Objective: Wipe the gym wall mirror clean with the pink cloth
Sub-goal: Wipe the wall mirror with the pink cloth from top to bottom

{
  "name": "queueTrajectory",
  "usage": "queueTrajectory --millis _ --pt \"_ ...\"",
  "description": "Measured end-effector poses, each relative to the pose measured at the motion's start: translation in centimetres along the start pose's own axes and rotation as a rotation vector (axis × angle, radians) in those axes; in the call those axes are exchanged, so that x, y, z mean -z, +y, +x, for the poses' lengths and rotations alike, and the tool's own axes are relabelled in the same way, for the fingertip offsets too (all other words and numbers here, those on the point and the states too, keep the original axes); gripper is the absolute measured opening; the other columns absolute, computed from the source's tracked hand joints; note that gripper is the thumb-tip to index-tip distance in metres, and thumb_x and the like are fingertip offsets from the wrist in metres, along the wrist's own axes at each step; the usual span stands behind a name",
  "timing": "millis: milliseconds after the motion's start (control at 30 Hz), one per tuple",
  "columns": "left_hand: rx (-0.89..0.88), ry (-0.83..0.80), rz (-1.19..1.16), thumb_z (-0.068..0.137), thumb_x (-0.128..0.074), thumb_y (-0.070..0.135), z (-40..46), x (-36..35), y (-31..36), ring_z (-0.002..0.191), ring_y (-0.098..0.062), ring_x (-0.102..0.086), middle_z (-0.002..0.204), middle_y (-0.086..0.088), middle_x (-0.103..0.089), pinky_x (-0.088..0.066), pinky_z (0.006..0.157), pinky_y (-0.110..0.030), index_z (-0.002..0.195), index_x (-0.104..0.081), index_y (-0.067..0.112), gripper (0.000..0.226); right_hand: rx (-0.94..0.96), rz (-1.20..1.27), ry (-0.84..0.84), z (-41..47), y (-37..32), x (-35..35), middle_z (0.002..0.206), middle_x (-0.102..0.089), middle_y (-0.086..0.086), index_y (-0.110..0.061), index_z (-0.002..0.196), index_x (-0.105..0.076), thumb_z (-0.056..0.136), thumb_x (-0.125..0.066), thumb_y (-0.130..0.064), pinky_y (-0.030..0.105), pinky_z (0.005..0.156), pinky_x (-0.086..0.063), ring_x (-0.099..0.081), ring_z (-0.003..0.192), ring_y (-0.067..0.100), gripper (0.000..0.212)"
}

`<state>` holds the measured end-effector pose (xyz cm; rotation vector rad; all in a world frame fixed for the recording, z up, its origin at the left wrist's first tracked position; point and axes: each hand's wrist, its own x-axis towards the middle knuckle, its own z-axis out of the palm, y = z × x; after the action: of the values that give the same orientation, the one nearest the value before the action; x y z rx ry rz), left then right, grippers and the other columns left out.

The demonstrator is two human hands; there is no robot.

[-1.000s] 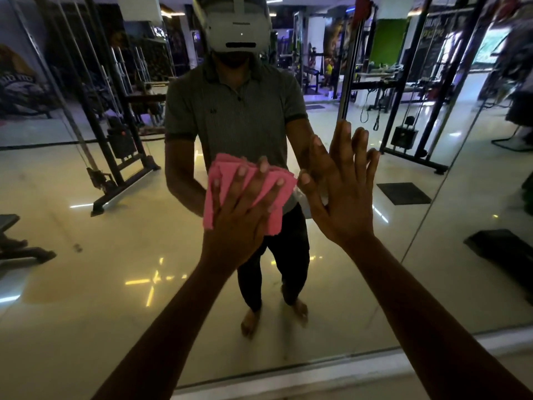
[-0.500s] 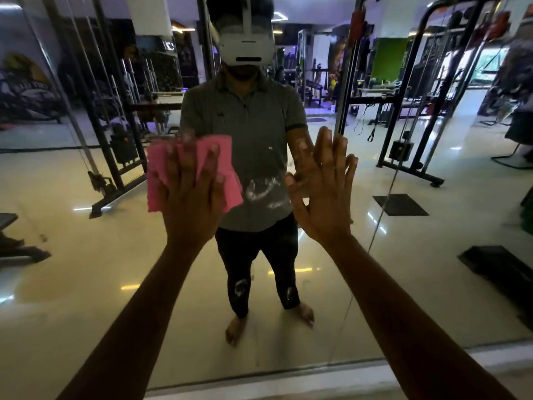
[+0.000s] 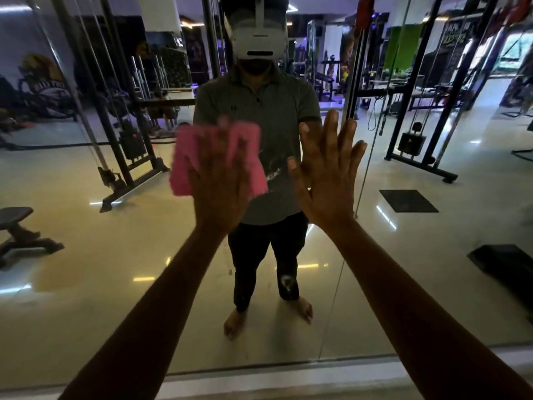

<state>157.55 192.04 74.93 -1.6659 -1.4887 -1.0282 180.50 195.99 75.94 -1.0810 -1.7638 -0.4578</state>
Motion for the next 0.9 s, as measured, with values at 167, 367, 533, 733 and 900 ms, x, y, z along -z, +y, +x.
queueTrajectory --millis 167,367,533,733,900 --pt "-0.159 -0.214 0.015 0.117 -0.026 0.055 -9.4 -1.7 -2.6 0.166 -0.046 -0.002 0.181 -0.017 -0.006 -0.012 0.123 -0.084 0.174 -0.004 0.032 0.065 0.018 0.043 0.005 -0.3 0.9 0.2 0.182 -0.008 0.02 -0.021 0.174 -0.029 0.114 -0.054 -0.047 0.073 0.131 -0.004 0.002 0.168 0.047 0.07" --pt "0.002 -0.043 -0.007 0.116 -0.044 0.05 -4.0 -2.9 1.2 0.167 -0.043 0.004 0.18 -0.012 0.005 0.001 0.129 -0.074 0.173 0.0 0.033 0.074 0.012 0.061 0.014 -0.4 1.1 -0.5 0.182 -0.01 0.022 -0.019 0.173 -0.031 0.114 -0.055 -0.043 0.074 0.13 -0.003 0.0 0.168 0.049 0.068" --pt "-0.175 -0.187 -0.034 0.116 -0.032 0.053 -10.0 -2.4 -1.0 0.168 -0.038 0.0 0.182 -0.005 0.001 -0.025 0.117 -0.084 0.172 -0.01 0.034 0.063 0.048 0.074 0.015 -0.6 1.9 -0.2 0.181 -0.014 0.023 -0.015 0.171 -0.034 0.114 -0.055 -0.041 0.074 0.13 -0.005 -0.003 0.168 0.049 0.066" --pt "0.027 -0.028 -0.014 0.115 -0.045 0.05 -2.7 -2.7 2.8 0.166 -0.04 0.006 0.181 -0.01 0.002 0.004 0.129 -0.071 0.173 -0.002 0.033 0.074 0.041 0.065 0.033 -0.6 1.9 -0.5 0.179 -0.017 0.025 -0.015 0.17 -0.037 0.114 -0.053 -0.042 0.074 0.13 -0.006 -0.008 0.167 0.052 0.064" --pt "-0.305 -0.192 0.044 0.113 -0.042 0.048 -9.5 -2.4 -0.7 0.168 -0.038 0.0 0.182 -0.006 -0.001 0.002 0.13 -0.072 0.174 -0.005 0.037 0.072 0.061 0.097 0.02 -0.8 2.5 -0.1 0.18 -0.018 0.025 -0.016 0.17 -0.038 0.113 -0.057 -0.039 0.075 0.129 -0.008 -0.008 0.167 0.052 0.064"
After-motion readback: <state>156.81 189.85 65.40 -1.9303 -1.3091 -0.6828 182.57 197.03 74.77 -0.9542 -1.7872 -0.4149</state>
